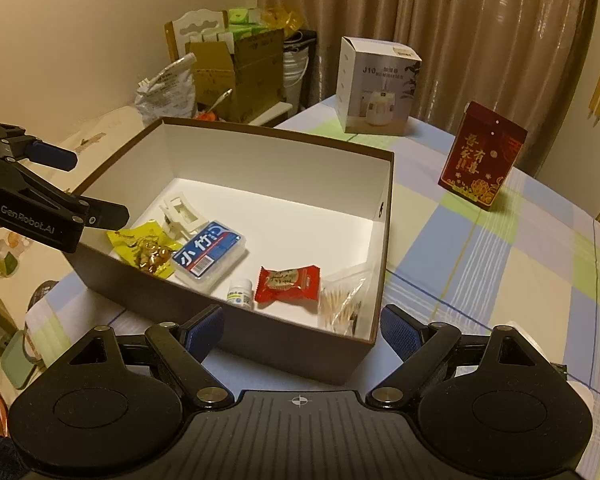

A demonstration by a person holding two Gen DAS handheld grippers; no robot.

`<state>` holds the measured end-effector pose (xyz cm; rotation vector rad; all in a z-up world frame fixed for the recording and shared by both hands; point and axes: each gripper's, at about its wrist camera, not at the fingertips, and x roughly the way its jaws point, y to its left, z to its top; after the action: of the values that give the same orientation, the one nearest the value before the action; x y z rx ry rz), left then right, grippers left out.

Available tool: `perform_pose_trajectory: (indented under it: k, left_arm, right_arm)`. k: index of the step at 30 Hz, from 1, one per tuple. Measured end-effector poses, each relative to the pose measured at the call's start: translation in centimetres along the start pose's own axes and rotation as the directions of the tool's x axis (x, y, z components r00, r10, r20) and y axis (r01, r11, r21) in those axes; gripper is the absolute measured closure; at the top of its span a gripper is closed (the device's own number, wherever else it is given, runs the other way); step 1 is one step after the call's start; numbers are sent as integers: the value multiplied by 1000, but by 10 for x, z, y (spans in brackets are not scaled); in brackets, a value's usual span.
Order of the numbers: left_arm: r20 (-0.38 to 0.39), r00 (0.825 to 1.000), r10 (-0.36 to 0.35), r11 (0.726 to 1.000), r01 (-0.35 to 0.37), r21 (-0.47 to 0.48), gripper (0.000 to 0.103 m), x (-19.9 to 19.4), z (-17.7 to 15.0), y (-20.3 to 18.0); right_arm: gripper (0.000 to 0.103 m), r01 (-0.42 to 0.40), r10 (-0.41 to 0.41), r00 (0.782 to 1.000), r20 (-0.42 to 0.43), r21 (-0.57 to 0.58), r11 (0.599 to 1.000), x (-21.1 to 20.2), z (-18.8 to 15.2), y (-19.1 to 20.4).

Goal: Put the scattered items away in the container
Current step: 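Withdraw both open tools from the box toward the tube and spoon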

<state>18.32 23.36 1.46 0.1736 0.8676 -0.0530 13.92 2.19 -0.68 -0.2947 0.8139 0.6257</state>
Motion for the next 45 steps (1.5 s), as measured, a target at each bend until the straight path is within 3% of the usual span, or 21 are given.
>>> perform_pose_trajectory:
  k: [33, 45]
  left_arm:
    - [-44, 998, 42, 998, -44, -54, 1, -46, -38, -112]
    - [-77, 997, -31, 999, 33, 20, 1, -38, -40, -170]
  right_arm:
    - [12, -70, 71, 997, -17, 17, 997, -62, -79, -76]
    - [12, -21, 28, 998, -62, 115, 993, -79, -113, -119]
